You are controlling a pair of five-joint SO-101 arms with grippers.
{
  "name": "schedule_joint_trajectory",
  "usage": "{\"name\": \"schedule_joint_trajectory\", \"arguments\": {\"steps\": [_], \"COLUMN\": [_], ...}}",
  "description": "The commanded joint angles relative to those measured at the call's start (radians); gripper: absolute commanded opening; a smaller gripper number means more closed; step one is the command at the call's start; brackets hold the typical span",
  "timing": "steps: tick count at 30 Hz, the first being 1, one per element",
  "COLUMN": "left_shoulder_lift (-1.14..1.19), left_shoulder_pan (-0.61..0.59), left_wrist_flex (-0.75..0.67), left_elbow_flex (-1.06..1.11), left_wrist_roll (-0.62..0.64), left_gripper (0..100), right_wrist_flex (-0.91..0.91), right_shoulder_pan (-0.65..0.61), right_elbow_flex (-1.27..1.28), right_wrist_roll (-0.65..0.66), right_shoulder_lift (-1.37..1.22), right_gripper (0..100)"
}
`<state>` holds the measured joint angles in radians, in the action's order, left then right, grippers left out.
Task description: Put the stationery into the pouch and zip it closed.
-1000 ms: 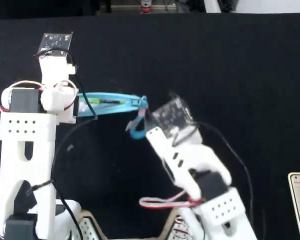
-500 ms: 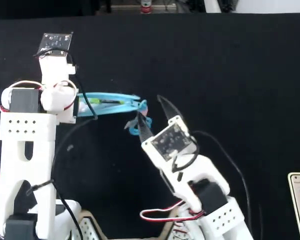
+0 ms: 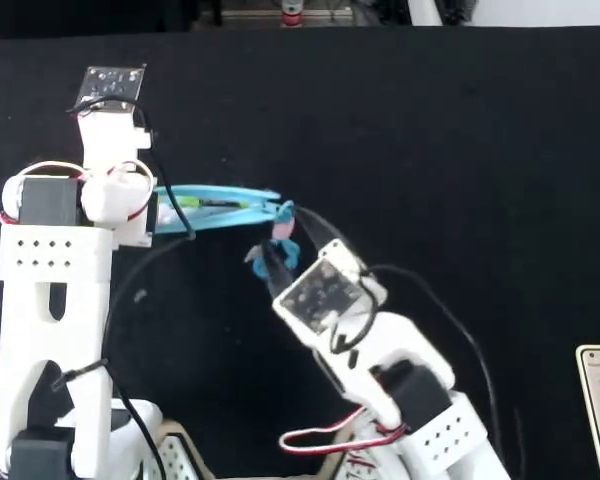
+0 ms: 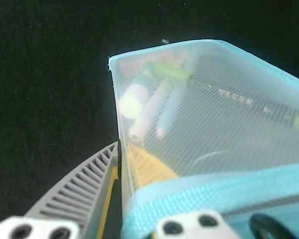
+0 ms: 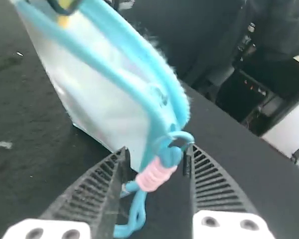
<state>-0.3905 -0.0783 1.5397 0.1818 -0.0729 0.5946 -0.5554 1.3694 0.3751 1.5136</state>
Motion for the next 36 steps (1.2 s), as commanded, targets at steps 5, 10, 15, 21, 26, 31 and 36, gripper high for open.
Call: {"name": "schedule_joint_trajectory", "arguments": {"steps": [5,10,15,21,26,31,36], "left_shoulder_lift": [0.012,0.012,0.012,0.012,0.012,0.012,0.012], "left_shoulder_pan": [-0.018,-0.018,-0.018,-0.018,-0.018,-0.018,-0.018], "left_wrist_flex": [0.014,0.014,0.014,0.014,0.014,0.014,0.014], "left_elbow_flex": [0.048,0.048,0.048,0.048,0.048,0.048,0.048], "left_wrist_roll": [-0.012,-0.012,-0.012,-0.012,-0.012,-0.012,-0.011], "left_gripper": [3,3,3,3,3,3,3], "right_wrist_flex": [0.091,0.14,0.183,0.147,0.143,0.196,0.299], "right_shoulder_pan": [0.041,0.044,0.04,0.038,0.04,0.044,0.043], "right_elbow_flex": [-0.266,-0.338,-0.351,-0.349,-0.358,-0.387,-0.426], "right_wrist_roll": [-0.015,0.129,0.278,0.285,0.281,0.227,0.189], "right_shoulder_lift": [-0.344,-0.38,-0.38,-0.386,-0.38,-0.378,-0.311], "right_gripper": [17.2,21.0,20.8,20.6,5.3,1.0,1.1]}}
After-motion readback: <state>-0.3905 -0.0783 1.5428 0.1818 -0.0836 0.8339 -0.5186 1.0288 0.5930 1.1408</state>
